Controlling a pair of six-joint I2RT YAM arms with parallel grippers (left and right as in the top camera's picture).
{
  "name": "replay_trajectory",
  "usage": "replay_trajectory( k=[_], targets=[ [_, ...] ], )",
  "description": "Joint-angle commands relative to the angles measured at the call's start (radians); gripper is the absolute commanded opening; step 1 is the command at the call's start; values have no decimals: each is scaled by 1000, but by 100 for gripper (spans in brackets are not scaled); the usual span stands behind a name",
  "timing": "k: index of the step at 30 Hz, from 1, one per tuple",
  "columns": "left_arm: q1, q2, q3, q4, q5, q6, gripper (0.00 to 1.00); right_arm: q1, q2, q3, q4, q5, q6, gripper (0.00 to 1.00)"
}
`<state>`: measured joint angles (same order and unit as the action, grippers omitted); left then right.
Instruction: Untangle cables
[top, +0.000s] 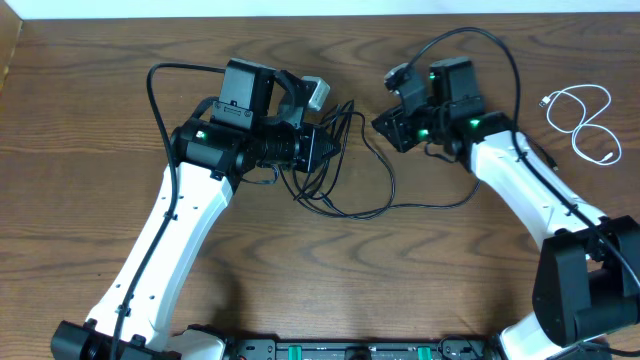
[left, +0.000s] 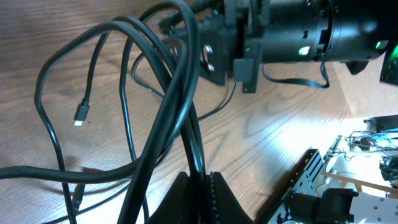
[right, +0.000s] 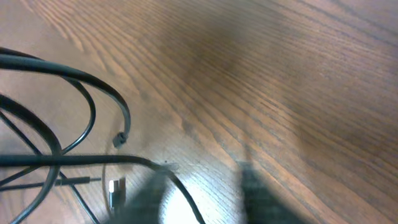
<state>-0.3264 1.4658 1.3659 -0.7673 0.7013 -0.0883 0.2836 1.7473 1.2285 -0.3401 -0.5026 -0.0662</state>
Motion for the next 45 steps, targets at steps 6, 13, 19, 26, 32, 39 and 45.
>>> replay_trajectory(
  k=[6,13,19,26,32,39,45],
  targets=[
    [3,-16,18,-3,16,17,7,3,-8,-1,-116,-171,-333,74],
    [3,-16,18,-4,25,17,7,39,1,-14,-48,-169,-497,70],
    [3,-16,18,-17,26,17,7,59,25,-14,47,-142,-496,66],
    [3,-16,18,-7,96,17,7,65,77,-14,110,-136,-483,52],
    [3,-16,18,-3,103,17,7,64,112,-14,206,-128,-468,30],
    [3,-16,18,-15,-48,16,7,23,80,-13,246,-28,-276,1],
    [3,-16,17,-34,-143,13,7,-98,-58,-13,187,69,-40,1]
  ],
)
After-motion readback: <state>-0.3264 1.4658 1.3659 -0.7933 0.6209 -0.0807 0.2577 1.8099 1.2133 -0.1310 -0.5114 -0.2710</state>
